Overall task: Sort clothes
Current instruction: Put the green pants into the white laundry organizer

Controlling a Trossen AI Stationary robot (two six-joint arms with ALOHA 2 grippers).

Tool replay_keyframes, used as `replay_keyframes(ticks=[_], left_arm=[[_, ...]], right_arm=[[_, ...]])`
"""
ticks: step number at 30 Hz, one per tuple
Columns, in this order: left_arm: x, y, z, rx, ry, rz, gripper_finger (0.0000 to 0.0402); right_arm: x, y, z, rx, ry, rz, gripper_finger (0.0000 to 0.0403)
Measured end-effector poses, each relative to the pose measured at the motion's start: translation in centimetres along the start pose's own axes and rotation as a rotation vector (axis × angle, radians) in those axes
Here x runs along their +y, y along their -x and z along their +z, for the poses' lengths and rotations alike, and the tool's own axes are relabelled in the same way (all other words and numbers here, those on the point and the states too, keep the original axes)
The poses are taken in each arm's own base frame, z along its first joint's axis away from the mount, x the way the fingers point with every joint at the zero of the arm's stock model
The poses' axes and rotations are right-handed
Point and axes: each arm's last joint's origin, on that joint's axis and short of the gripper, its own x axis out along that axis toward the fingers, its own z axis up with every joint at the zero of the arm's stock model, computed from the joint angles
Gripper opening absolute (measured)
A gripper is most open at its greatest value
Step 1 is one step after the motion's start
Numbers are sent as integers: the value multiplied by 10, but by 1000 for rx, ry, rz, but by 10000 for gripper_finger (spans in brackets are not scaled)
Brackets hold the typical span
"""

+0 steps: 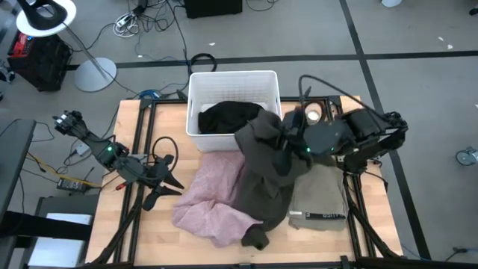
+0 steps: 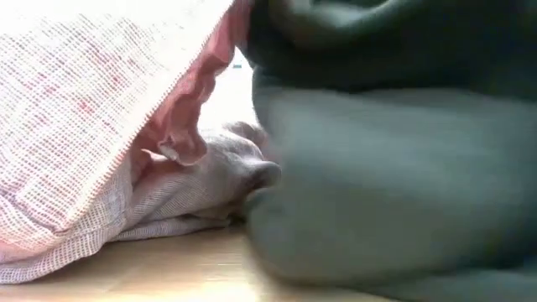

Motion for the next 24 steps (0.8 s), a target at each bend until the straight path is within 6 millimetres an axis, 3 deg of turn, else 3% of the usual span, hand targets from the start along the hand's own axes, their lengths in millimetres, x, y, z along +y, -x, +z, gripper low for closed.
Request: replay_keyframes(ticks=[7,15,24], left_arm=[[0,0,0,-3,6,1,106],[0,0,2,-27,24,20,106],[2,0,2,-51,8,77,106]], right_arm=[[-3,-7,30,-185,17,0,33],[-13,-2,67,-453,9,-6,33],[-38,-5,98,-675,4,-33,33]])
